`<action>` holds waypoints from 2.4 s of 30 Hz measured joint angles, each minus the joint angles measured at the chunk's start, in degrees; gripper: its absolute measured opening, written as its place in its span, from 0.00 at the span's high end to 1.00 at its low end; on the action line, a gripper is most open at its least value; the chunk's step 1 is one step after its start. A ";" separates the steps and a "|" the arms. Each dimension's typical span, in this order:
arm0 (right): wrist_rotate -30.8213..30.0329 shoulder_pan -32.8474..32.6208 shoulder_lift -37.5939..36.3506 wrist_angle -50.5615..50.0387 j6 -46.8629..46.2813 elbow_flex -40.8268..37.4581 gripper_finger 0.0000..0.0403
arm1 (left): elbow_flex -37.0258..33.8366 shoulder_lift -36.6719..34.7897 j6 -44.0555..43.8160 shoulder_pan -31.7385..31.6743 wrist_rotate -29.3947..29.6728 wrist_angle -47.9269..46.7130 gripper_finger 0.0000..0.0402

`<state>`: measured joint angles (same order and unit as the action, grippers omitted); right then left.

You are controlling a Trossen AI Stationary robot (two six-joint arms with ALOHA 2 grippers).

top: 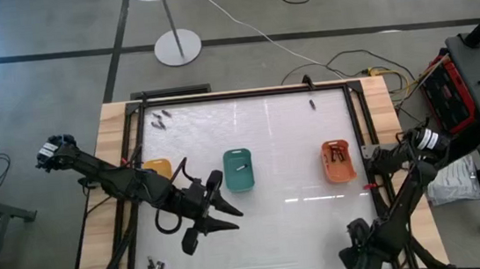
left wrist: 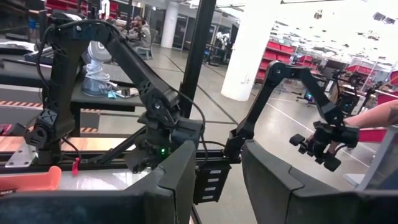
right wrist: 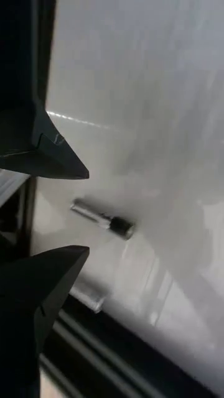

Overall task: Sort batteries
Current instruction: Put the silver battery into the green bin

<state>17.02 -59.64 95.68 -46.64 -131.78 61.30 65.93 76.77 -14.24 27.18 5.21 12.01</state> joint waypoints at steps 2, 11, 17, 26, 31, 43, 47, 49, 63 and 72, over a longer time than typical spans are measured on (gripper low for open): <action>-0.06 0.02 -0.02 2.09 0.24 -1.76 0.56 | 0.02 0.00 0.00 0.00 0.04 -0.01 0.72; -0.16 0.07 1.29 11.28 1.08 -7.70 0.64 | 0.02 0.00 -0.63 0.24 -0.49 0.36 0.72; -2.28 0.97 1.36 10.63 3.14 -6.24 0.75 | 0.02 0.00 -1.29 1.07 -1.01 0.20 0.72; -4.40 1.20 1.44 9.51 3.47 -5.62 0.95 | 0.04 -1.38 -2.76 0.68 0.22 -7.05 0.72; -8.65 1.40 2.08 4.62 4.45 -1.64 0.94 | 0.63 -5.23 -5.60 0.92 0.23 -19.22 0.72; -25.71 6.76 1.77 4.32 10.32 1.26 0.96 | -0.85 -9.96 -7.51 1.83 5.99 -28.11 0.72; -30.11 10.80 1.51 6.72 19.19 2.90 0.97 | -4.51 -11.24 -7.67 0.56 10.39 -24.03 0.72; -32.87 12.71 1.41 7.15 23.71 4.37 0.97 | -8.72 -12.20 -9.13 -0.15 11.21 -17.06 0.72; -51.75 21.99 -5.32 21.07 60.16 15.88 0.97 | -33.71 -2.97 -30.45 -0.48 17.56 41.48 0.48; -51.07 26.60 -5.22 25.95 73.54 24.72 0.97 | -24.90 6.92 -29.34 -0.36 17.82 43.35 0.42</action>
<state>-34.05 -33.04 90.45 -20.69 -58.24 86.02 41.03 83.70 -43.58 26.82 23.03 55.36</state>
